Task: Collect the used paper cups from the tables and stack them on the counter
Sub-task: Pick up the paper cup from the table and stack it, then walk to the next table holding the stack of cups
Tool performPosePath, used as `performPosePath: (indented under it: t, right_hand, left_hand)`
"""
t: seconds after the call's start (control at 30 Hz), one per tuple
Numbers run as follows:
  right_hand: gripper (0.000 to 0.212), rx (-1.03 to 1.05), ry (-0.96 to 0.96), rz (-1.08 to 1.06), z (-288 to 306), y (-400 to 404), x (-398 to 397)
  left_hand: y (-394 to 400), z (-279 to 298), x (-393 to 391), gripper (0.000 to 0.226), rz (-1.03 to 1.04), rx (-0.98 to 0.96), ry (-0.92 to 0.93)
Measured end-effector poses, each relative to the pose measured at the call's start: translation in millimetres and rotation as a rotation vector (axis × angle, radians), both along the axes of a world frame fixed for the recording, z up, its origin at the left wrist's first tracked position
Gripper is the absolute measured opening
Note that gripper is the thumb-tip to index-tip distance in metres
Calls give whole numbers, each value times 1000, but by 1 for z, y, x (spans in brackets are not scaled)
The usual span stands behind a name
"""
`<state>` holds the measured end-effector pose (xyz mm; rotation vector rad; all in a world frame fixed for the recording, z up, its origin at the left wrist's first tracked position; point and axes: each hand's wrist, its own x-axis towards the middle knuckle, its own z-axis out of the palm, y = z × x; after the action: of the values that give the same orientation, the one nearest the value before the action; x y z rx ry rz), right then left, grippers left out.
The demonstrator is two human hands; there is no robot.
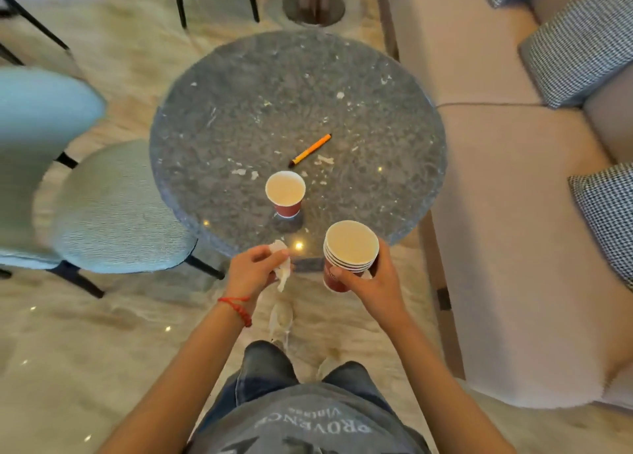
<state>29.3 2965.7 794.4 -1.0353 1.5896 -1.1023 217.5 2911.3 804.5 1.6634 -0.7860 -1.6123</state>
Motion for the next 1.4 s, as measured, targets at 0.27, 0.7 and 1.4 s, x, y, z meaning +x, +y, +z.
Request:
performPosePath:
  t: [0.27,0.7,1.4]
  right_hand:
    - [66,-25,-26,-32,2,-70,35]
    - [67,-66,-33,-4,19,-148,59]
    - [82,16,114,195,-21,-162,62]
  left_hand:
    - [-80,1,44,9,-29,-31,-69]
    - [-137,-5,60,10,-37,-20,-48]
    - [-128,-19,64,8,61,75,-46]
